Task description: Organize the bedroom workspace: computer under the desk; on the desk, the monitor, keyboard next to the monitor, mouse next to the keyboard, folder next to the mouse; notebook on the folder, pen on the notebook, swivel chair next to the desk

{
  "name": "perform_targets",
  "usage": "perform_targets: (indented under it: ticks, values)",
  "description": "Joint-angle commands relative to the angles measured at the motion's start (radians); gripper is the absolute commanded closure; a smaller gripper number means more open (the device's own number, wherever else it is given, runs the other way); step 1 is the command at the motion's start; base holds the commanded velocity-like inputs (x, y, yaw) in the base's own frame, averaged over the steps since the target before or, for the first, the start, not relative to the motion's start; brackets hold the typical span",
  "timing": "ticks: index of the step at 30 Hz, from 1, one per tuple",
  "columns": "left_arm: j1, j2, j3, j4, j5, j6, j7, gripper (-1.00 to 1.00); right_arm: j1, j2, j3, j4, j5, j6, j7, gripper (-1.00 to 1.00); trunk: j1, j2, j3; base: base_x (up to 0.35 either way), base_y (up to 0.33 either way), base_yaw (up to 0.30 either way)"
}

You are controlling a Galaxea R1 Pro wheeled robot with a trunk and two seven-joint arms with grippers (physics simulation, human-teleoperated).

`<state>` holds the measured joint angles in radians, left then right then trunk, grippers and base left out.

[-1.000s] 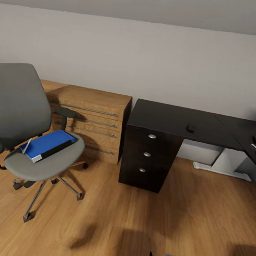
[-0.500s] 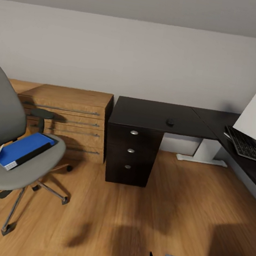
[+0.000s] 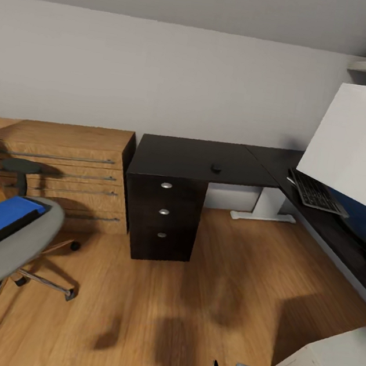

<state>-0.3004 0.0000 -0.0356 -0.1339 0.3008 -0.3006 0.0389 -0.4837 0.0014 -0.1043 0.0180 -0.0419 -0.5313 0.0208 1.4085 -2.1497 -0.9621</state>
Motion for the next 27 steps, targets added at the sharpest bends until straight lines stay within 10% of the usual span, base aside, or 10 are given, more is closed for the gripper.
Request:
perform_targets:
  ticks: [1, 27]
  values:
    - [0.000, 0.000, -0.004, 0.000, 0.003, -0.003, 0.004, -1.00, -0.001, 0.000, -0.003, 0.002, -0.004, -0.004, 0.002, -1.00, 0.000, 0.000, -0.001, 0.000, 0.000, -0.267]
    - [0.000, 0.001, -0.004, 0.000, 0.003, -0.003, 0.004, -1.00, -0.001, 0.000, -0.003, 0.002, -0.004, -0.004, 0.002, -1.00, 0.000, 0.000, -0.006, 0.000, 0.000, -0.244]
